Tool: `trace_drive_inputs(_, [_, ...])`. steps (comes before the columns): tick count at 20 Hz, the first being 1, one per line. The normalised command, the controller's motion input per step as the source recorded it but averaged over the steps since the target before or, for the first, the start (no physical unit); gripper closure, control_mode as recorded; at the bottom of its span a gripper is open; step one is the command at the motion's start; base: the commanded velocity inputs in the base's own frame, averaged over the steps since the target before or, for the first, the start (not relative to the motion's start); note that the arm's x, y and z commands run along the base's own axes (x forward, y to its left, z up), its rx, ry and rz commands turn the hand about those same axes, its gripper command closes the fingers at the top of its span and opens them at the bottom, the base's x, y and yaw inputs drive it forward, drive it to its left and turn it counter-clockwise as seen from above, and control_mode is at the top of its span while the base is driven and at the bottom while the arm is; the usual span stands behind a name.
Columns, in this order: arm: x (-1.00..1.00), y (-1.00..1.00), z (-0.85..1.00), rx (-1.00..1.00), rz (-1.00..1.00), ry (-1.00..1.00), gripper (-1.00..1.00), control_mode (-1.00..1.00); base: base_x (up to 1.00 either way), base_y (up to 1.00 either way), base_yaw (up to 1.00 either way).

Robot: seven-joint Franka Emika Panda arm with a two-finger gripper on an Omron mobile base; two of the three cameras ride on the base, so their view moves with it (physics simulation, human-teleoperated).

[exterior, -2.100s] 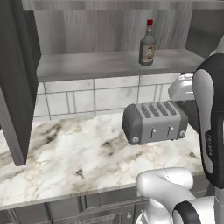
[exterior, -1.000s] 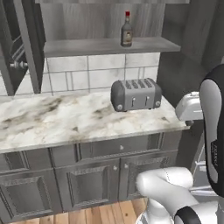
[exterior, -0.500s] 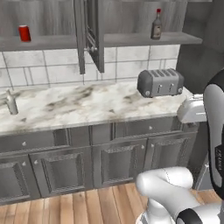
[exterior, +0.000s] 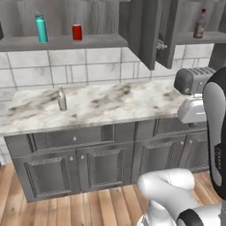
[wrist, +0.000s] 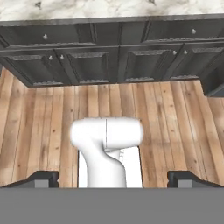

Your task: Sort all alcoholic drinks to one cabinet, and non-alcoholic drinks to the other.

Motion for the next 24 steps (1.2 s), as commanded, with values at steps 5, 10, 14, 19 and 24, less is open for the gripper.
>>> trace_drive_inputs(5, [0.00,0.00,0.00,0.00,0.00,0.00,-1.00,1.00,0.30,0.71,0.00])
trace_drive_inputs(10, [0.00,0.00,0.00,0.00,0.00,0.00,-1.00,1.00,0.58,0.62,0.00])
trace_drive_inputs(14, [0.00,0.00,0.00,0.00,0.00,0.00,-1.00,1.00,0.89,0.61,0.00])
trace_drive_inputs(19, [0.00,0.00,0.00,0.00,0.00,0.00,-1.00,1.00,0.92,0.57,0.00])
trace_drive_inputs(24, [0.00,0.00,0.00,0.00,0.00,0.00,-1.00,1.00,0.92,0.47,0.00])
